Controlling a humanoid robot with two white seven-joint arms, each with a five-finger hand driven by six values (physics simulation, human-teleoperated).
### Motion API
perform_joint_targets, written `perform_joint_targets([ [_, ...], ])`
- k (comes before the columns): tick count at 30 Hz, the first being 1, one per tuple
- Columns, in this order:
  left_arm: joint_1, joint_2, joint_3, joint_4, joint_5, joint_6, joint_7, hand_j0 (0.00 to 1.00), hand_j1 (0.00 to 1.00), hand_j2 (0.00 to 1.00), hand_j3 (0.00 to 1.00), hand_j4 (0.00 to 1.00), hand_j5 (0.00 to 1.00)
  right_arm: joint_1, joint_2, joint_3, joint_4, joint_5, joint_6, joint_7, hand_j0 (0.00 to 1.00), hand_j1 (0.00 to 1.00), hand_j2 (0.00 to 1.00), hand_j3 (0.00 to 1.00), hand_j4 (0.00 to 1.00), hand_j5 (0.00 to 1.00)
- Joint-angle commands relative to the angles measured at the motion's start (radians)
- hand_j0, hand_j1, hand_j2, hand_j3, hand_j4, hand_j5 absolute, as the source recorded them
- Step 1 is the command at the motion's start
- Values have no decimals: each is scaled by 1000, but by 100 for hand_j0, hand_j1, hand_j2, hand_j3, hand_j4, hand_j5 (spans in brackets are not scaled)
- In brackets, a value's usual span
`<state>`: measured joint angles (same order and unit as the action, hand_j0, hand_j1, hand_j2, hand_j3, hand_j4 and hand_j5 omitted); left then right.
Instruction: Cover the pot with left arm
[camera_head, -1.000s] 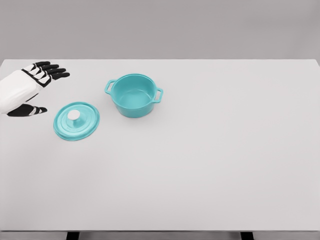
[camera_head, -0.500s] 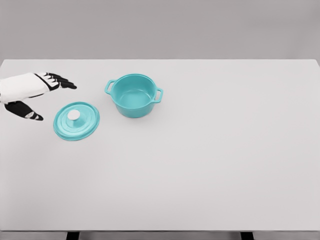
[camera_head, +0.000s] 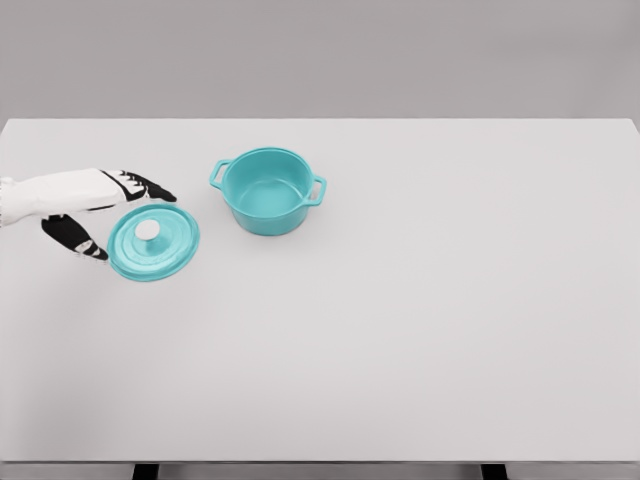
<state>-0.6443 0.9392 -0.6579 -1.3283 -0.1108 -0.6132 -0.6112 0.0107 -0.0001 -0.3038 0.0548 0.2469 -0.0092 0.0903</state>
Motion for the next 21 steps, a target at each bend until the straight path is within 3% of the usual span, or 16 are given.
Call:
perform_joint_targets([
  [1, 0, -14, -5, 34, -23, 2, 0, 100, 100, 100, 100, 100, 100, 2, 0, 0, 0, 0, 0, 0, 100, 100, 100, 100, 100, 100],
  [9, -17, -30, -5, 54, -69, 2, 0, 100, 100, 100, 100, 100, 100, 2, 0, 0, -1, 0, 0, 0, 100, 100, 100, 100, 100, 100],
  [21, -61, -74, -6, 54, -113, 2, 0, 85, 85, 85, 85, 85, 85, 2, 0, 0, -1, 0, 0, 0, 100, 100, 100, 100, 100, 100],
])
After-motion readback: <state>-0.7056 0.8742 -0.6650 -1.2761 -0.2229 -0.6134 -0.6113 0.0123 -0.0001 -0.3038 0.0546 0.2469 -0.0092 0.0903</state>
